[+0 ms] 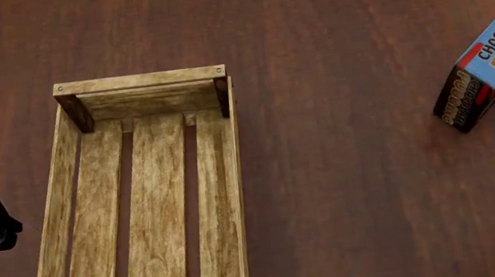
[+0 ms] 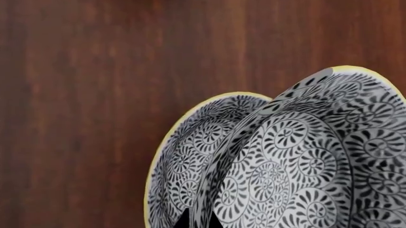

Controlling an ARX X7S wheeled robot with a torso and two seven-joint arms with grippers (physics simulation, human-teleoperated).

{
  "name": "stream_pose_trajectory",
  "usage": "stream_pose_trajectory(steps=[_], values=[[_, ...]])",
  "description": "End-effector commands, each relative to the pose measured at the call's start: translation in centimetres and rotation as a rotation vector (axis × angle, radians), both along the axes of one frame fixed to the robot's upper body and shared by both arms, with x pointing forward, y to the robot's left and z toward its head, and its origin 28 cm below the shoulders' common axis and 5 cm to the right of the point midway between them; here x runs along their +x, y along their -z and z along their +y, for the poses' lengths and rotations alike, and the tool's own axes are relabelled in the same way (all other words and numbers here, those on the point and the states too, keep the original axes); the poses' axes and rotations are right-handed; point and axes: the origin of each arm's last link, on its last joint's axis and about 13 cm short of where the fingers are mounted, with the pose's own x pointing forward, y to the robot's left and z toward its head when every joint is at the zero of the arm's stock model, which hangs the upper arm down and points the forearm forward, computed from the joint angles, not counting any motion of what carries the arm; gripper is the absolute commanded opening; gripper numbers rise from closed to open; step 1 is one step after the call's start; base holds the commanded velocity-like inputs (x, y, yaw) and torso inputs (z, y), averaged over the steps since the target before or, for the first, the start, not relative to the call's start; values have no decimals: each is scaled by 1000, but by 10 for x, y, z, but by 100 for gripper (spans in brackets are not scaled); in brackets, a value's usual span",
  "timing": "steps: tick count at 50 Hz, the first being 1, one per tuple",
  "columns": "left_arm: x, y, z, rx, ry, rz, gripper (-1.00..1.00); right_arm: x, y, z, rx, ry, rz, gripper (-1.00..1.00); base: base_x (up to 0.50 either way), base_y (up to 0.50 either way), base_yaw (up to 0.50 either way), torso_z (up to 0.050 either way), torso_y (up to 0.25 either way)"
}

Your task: Stack the left bowl on the right bowl and place them in the tray.

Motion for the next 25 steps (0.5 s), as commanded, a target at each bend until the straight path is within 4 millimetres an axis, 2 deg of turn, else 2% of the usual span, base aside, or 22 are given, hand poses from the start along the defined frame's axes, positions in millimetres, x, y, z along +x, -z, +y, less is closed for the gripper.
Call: stream_pose_trajectory(steps=[1, 25], values=[[0, 0, 1, -2, -2, 1, 100, 5, 1, 0, -18, 0, 2, -100, 0, 0, 0, 0, 0], [1, 1, 1, -1, -1, 3, 100, 8, 11, 0, -2, 7, 21, -100, 0, 0, 0, 0, 0]])
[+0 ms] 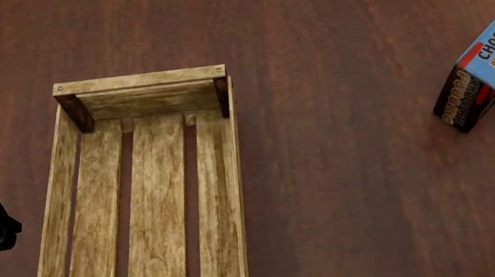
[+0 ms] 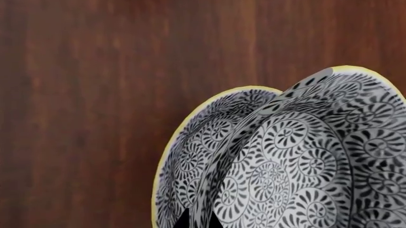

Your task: Stack the left bowl on the right bowl and place them in the tray.

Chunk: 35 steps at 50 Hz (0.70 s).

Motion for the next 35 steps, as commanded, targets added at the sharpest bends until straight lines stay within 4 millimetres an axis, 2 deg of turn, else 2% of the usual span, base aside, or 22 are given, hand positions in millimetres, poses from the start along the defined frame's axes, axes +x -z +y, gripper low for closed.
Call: stream_pose_trajectory(steps=[1, 8, 9, 16, 35], values=[[0, 0, 0, 0, 0, 0, 100, 2, 3, -1, -12, 9, 1, -100, 0, 0, 0, 0, 0], [0, 0, 0, 0, 0, 1, 100, 3, 3, -2, -11, 24, -5, -100, 0, 0, 0, 0, 0], [0, 0, 0, 0, 0, 0, 100, 3, 3, -2, -12, 23, -5, 100, 0, 0, 0, 0, 0], [-1, 0, 0, 0, 2, 0, 100, 2, -3, -1, -19, 32, -25, 100, 0, 0, 0, 0, 0], [-1, -1, 1, -4, 1, -2, 100, 4, -2, 2, -11, 17, -30, 100, 0, 0, 0, 0, 0]])
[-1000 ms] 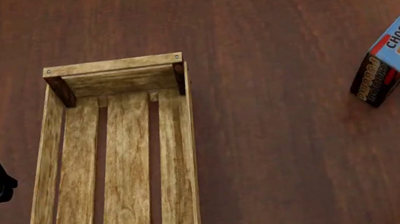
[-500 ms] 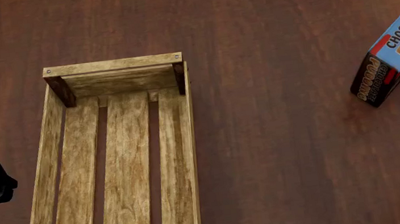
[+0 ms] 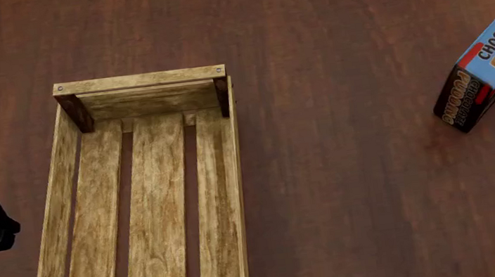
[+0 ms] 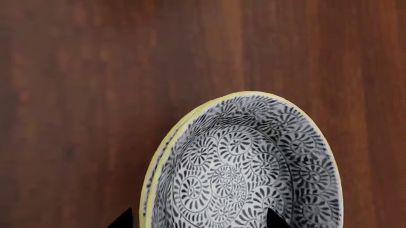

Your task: Stack the left bowl on the right bowl and place them in the tray.

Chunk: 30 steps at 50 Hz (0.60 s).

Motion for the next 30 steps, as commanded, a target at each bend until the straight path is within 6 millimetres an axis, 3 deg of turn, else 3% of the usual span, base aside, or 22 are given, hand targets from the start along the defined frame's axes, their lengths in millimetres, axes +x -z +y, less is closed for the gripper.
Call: stream_pose_trajectory(steps=[1, 30], values=[[0, 0, 0, -2, -1, -1, 100, 2, 2, 3, 12, -20, 1, 100, 0, 0, 0, 0, 0], [-1, 0, 0, 1, 3, 2, 100, 12, 20, 8, 43, -44, 0, 100, 0, 0, 0, 0, 0]])
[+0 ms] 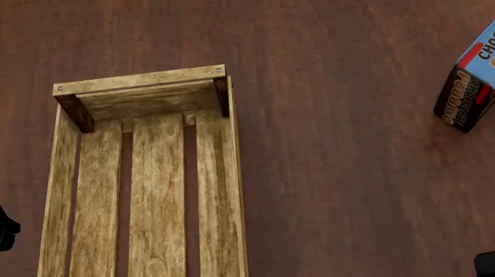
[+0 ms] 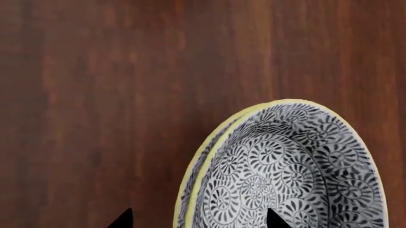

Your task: Stack the left bowl on the right bowl and place them in the tray.

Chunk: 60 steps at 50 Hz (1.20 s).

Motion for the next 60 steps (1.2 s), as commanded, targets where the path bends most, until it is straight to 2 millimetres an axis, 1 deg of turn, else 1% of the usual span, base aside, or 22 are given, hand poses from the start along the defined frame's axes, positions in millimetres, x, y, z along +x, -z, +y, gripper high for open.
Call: stream_pose_trajectory(steps=[1, 7, 35, 37, 38, 39, 40, 41, 44, 55, 60], values=[[0, 0, 0, 1, 1, 1, 100, 2, 8, 0, 13, 3, 0, 100, 0, 0, 0, 0, 0], [0, 0, 0, 2, 1, 1, 100, 1, 9, -1, 19, 11, -2, 100, 0, 0, 0, 0, 0], [1, 1, 0, 4, 0, 4, 100, 2, 29, -6, 52, 38, 12, 100, 0, 0, 0, 0, 0], [1, 1, 0, 4, -1, 4, 100, 2, 29, -6, 32, 81, 55, 100, 0, 0, 0, 0, 0], [1, 1, 0, 4, 0, 4, 100, 9, 38, -9, 52, 58, 33, 100, 0, 0, 0, 0, 0], [1, 1, 0, 5, 0, 4, 100, 22, 43, -14, 51, -18, -63, 100, 0, 0, 0, 0, 0], [1, 1, 0, 5, 0, 4, 100, 12, 36, -9, 29, 49, 39, 100, 0, 0, 0, 0, 0], [1, 1, 0, 6, -1, 4, 100, 7, 34, -7, 30, 45, 29, 100, 0, 0, 0, 0, 0], [1, 1, 0, 4, -1, 5, 100, 3, 35, -5, 39, 46, 25, 100, 0, 0, 0, 0, 0], [1, 2, 0, 6, -2, 5, 100, 6, 43, -7, 67, 48, 43, 100, 0, 0, 0, 0, 0], [1, 2, 0, 6, -3, 5, 100, 7, 47, -6, 65, 45, 77, 100, 0, 0, 0, 0, 0]])
